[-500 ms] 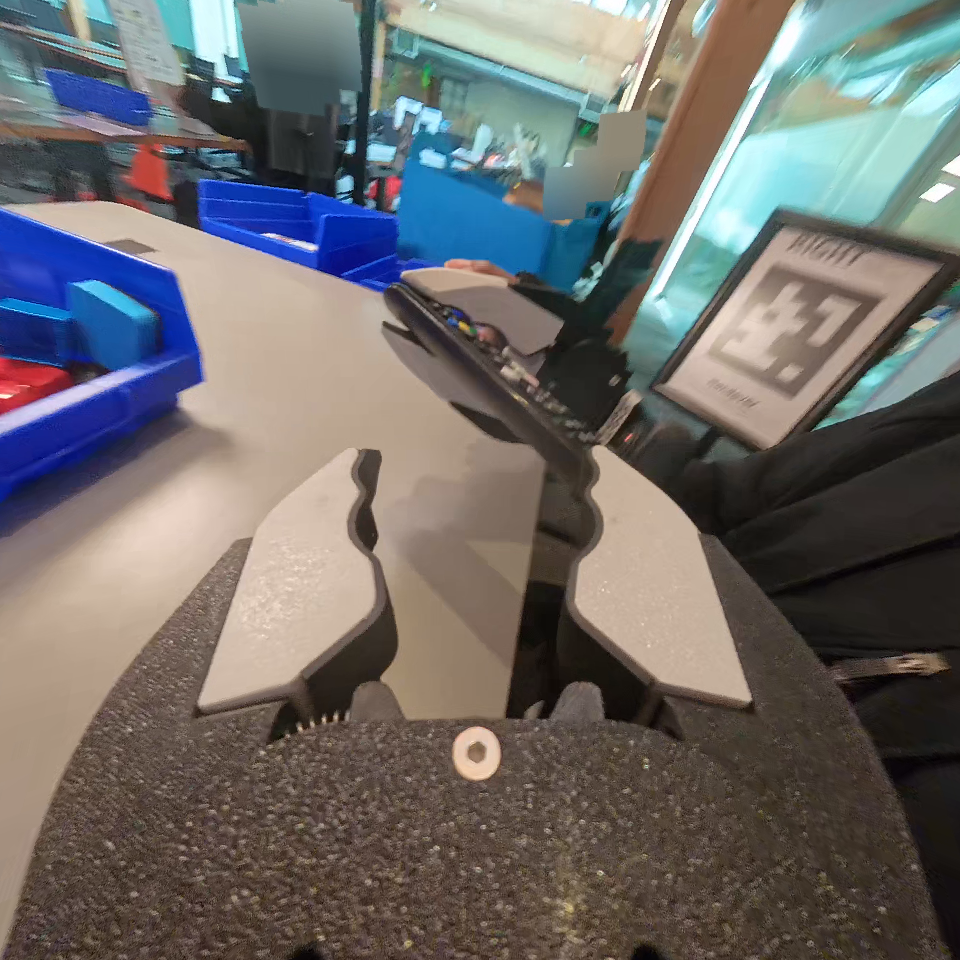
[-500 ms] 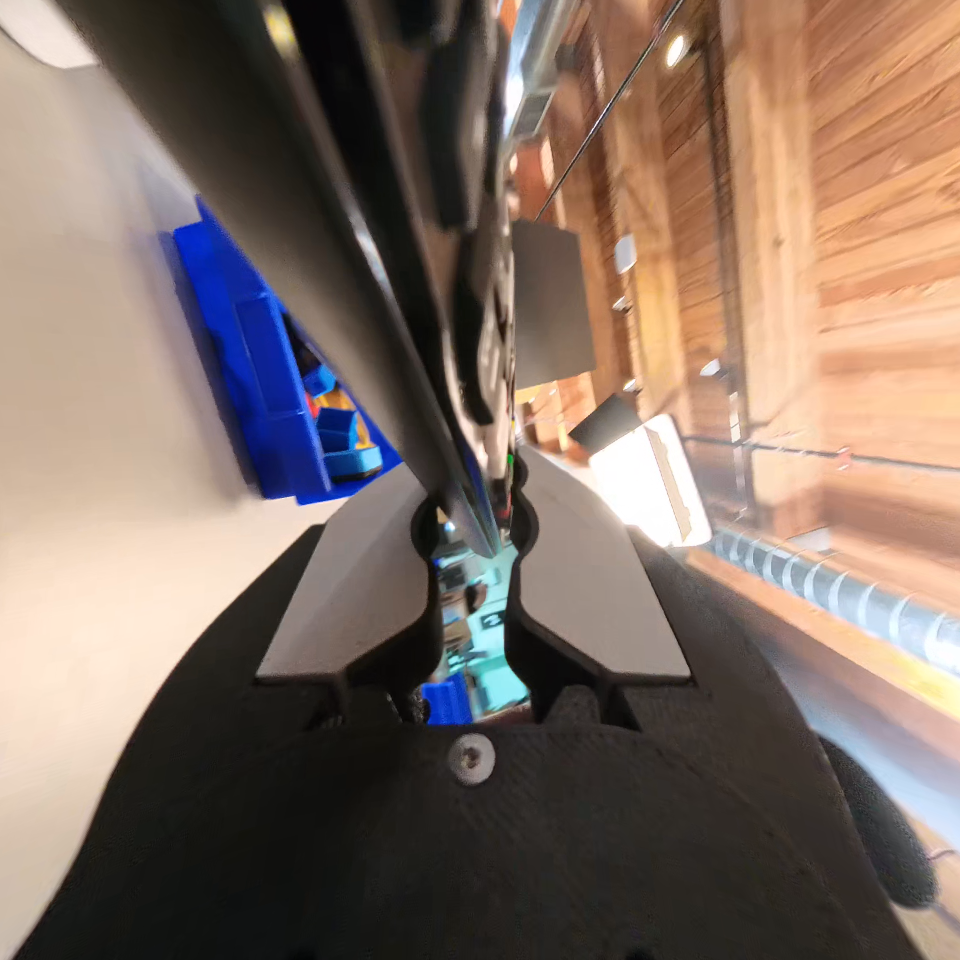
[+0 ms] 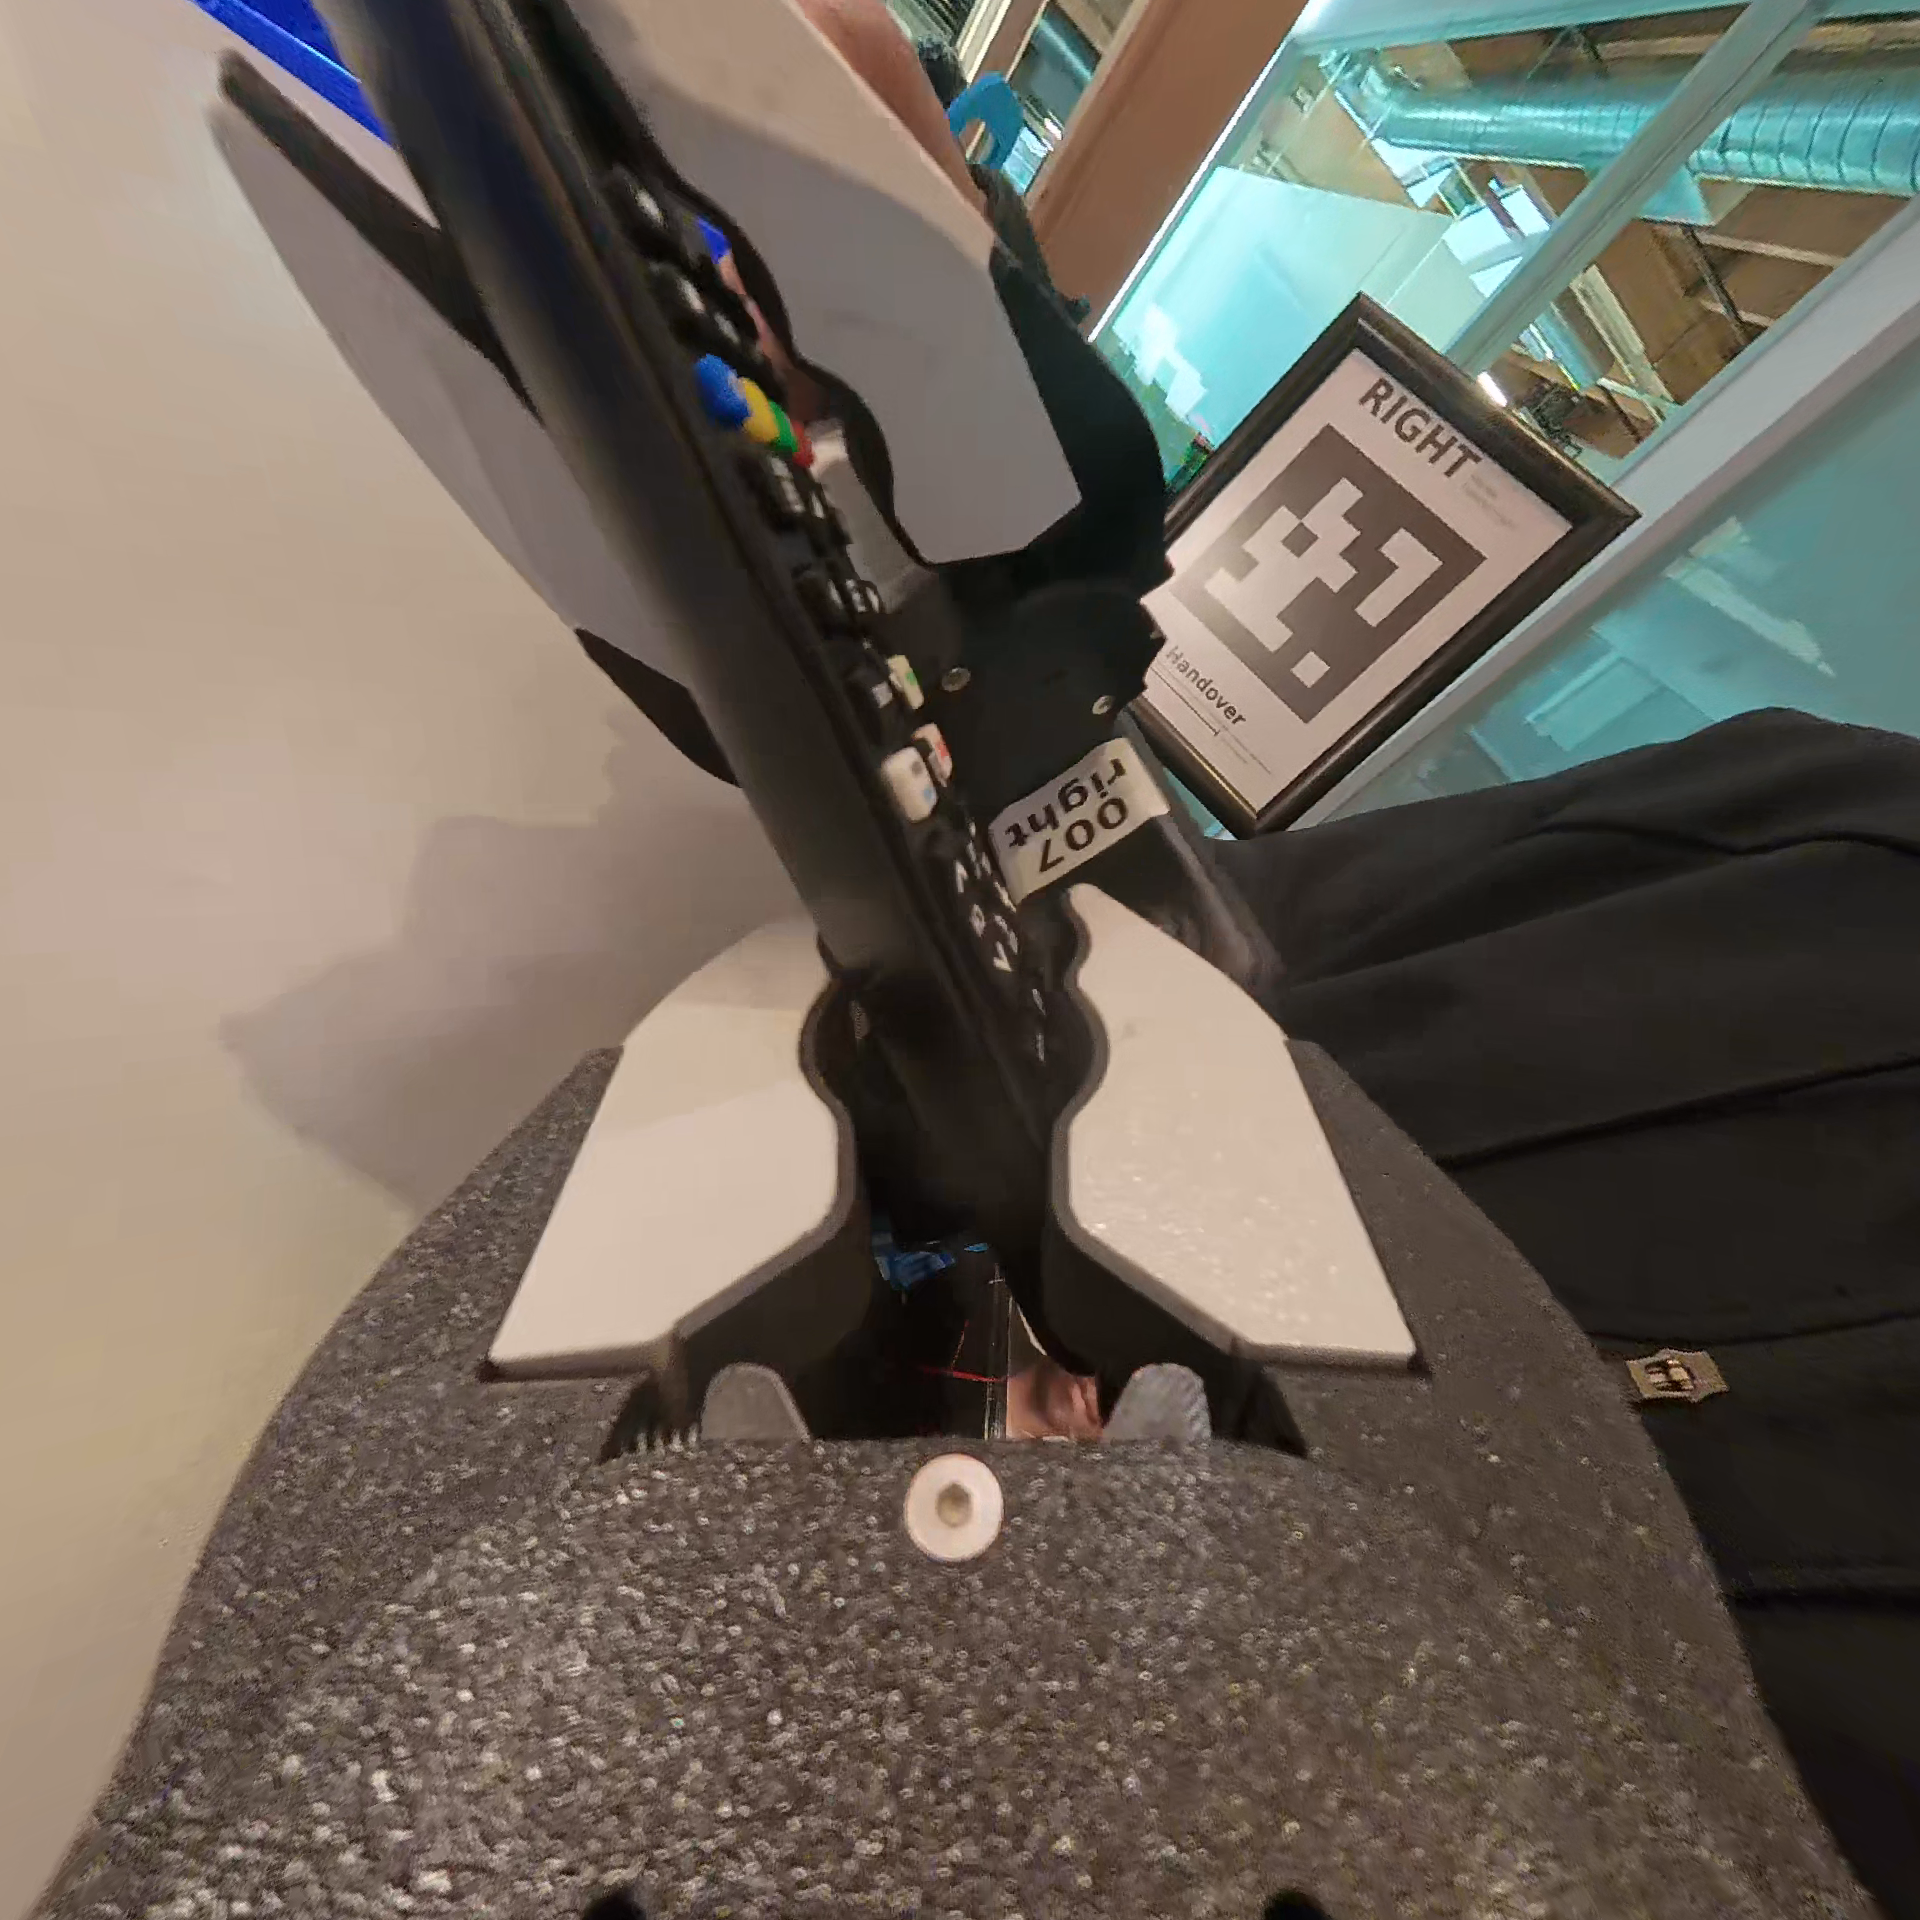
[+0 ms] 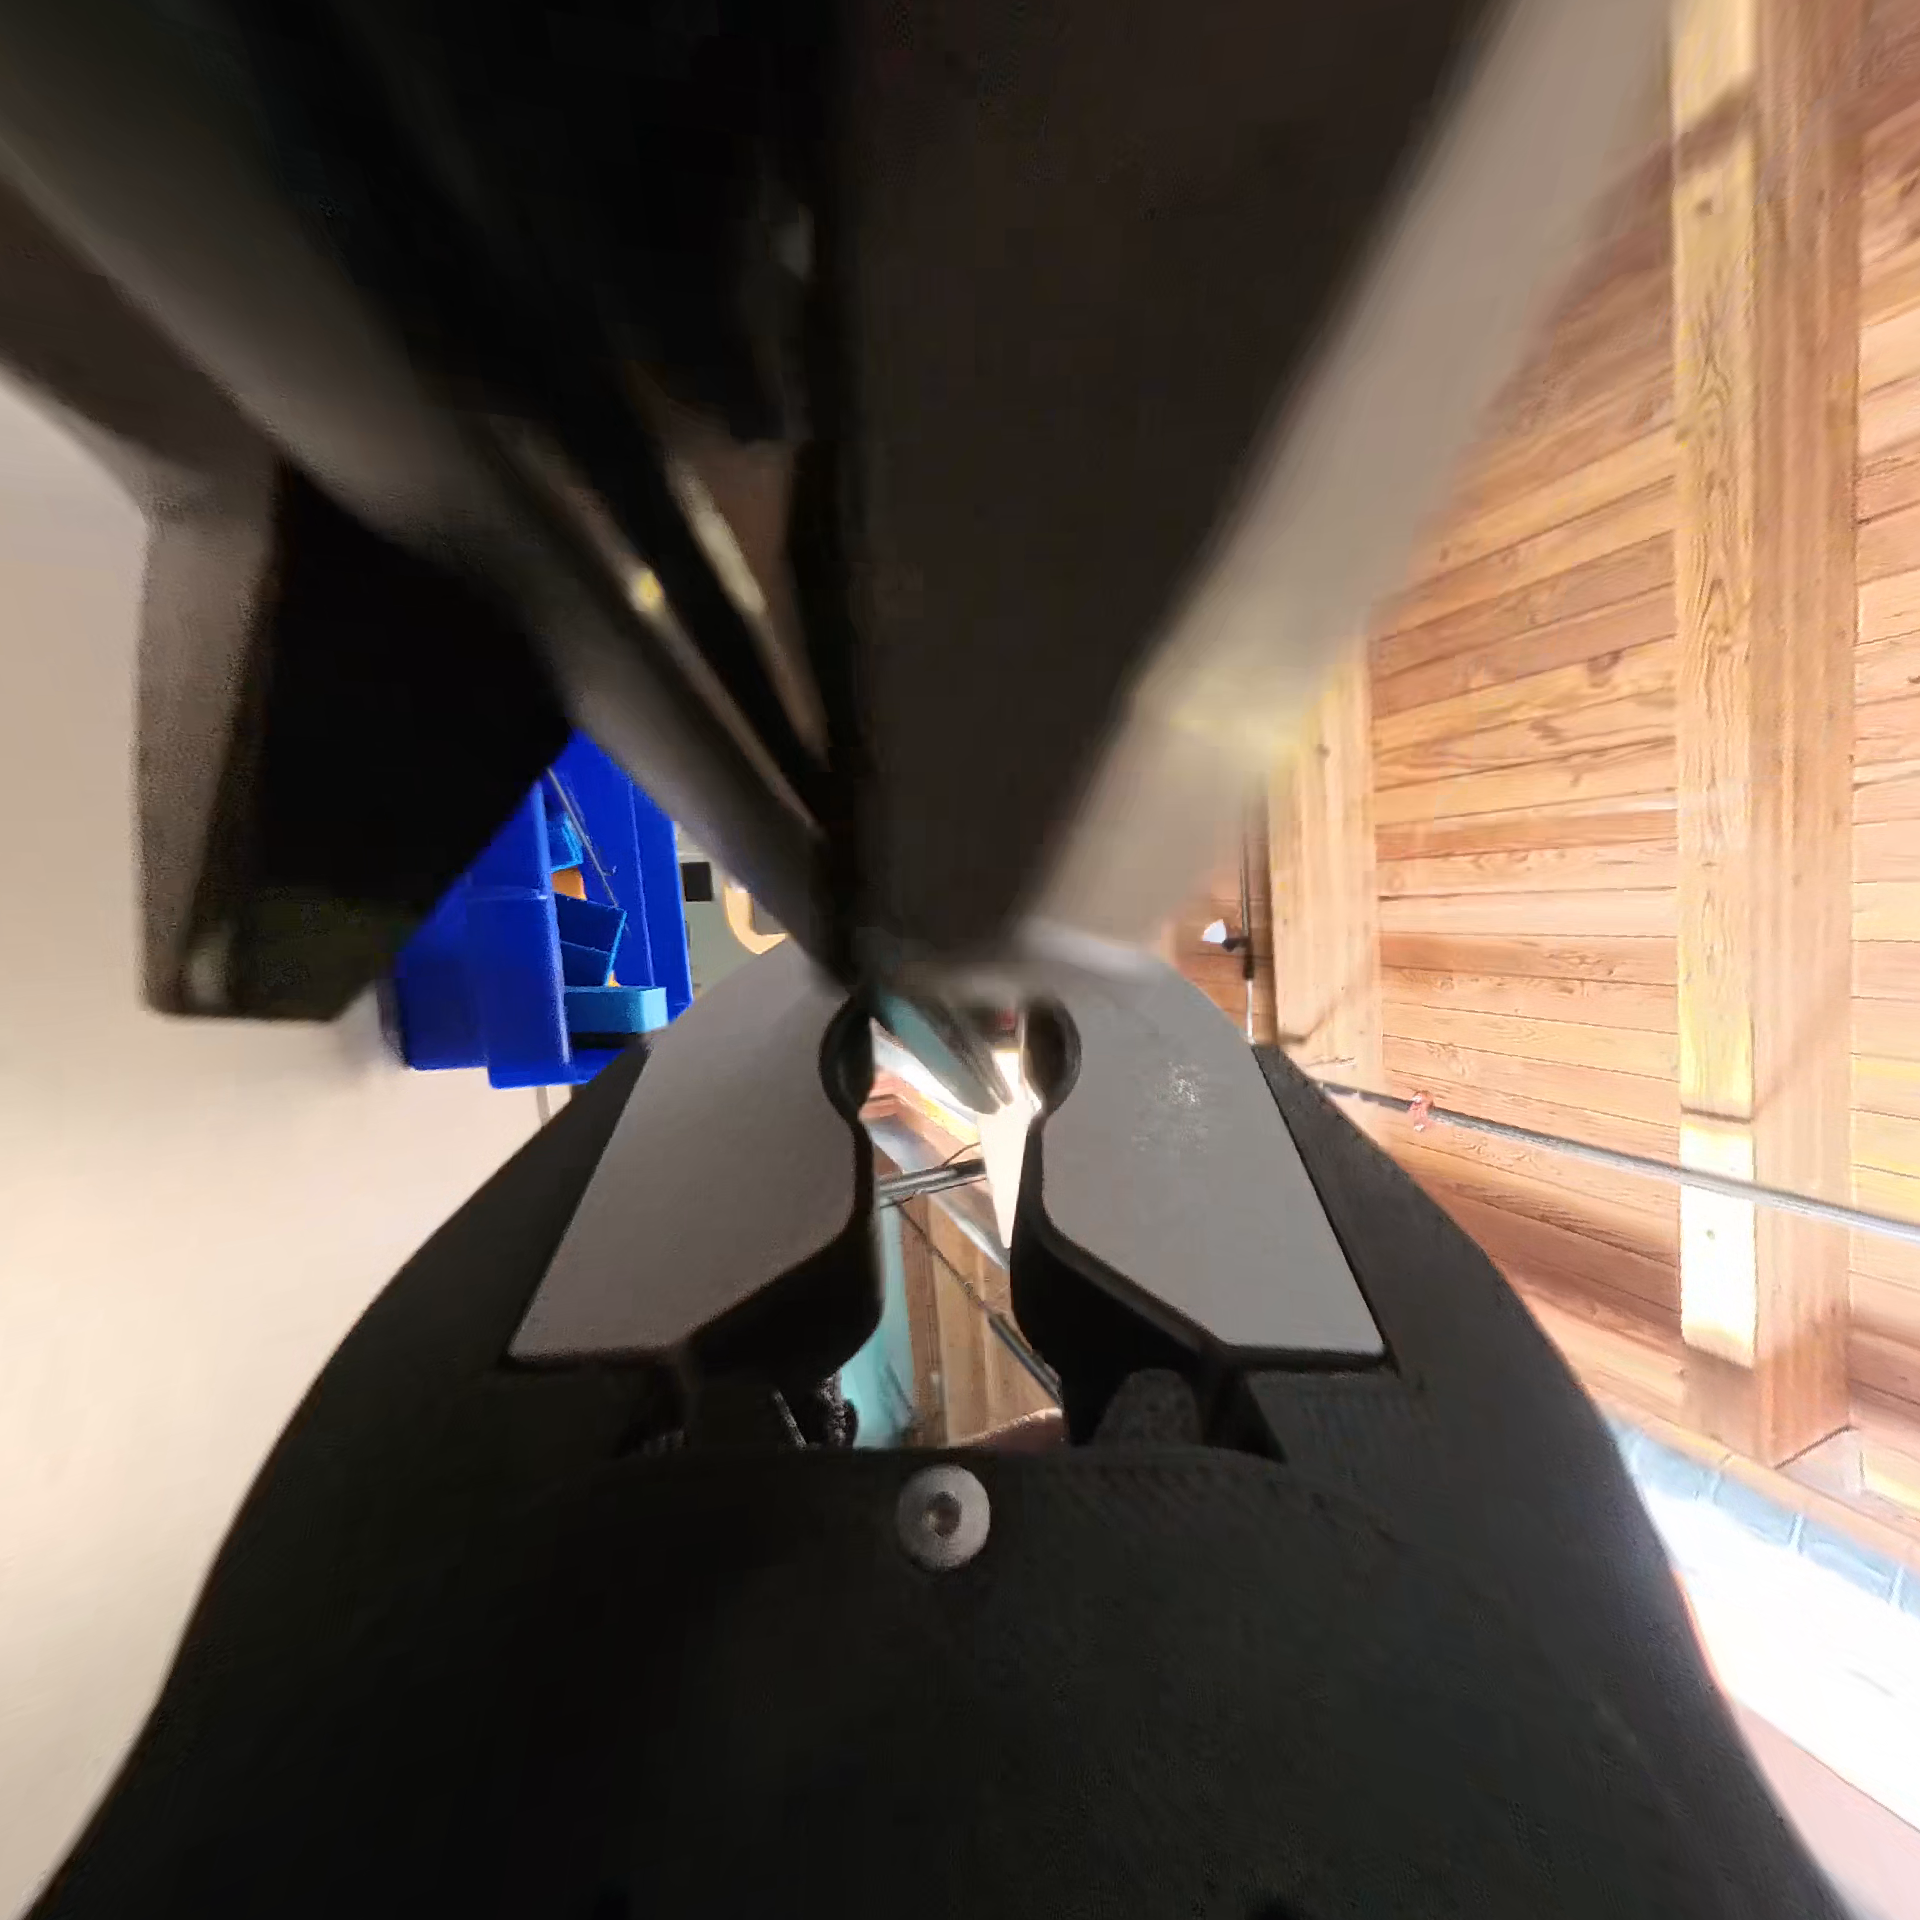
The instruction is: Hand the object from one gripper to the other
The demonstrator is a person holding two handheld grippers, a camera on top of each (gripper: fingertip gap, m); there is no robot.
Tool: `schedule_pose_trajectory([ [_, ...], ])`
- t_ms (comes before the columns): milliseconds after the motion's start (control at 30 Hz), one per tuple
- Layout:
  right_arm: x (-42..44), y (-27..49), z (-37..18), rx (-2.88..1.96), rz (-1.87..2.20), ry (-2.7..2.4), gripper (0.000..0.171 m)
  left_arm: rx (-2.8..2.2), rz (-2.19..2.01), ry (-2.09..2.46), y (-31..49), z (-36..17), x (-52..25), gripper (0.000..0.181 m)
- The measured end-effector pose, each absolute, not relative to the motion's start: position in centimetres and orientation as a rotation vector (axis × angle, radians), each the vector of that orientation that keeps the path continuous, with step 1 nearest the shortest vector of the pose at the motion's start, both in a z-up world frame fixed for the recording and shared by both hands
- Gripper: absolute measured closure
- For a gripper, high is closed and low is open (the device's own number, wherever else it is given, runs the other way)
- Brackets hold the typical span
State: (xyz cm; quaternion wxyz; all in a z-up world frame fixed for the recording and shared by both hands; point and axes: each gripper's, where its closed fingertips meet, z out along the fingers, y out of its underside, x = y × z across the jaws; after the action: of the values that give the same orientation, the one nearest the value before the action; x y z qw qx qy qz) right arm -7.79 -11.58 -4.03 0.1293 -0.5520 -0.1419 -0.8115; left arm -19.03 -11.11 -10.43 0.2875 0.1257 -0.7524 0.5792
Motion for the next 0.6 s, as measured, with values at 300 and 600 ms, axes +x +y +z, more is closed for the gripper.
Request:
schedule_pose_trajectory([
  [300,-6.2,-14.4,-3.7,-1.731,-1.620,0.238,0.132,0.339,1.811,-2.011,-9.4,-8.2,-16.0,0.156],
  [600,-11.3,-9.4,-2.0,-1.403,-0.261,0.382,0.115,0.179,2.108,-2.093,-7.8,-5.5,-15.0,0.156],
])
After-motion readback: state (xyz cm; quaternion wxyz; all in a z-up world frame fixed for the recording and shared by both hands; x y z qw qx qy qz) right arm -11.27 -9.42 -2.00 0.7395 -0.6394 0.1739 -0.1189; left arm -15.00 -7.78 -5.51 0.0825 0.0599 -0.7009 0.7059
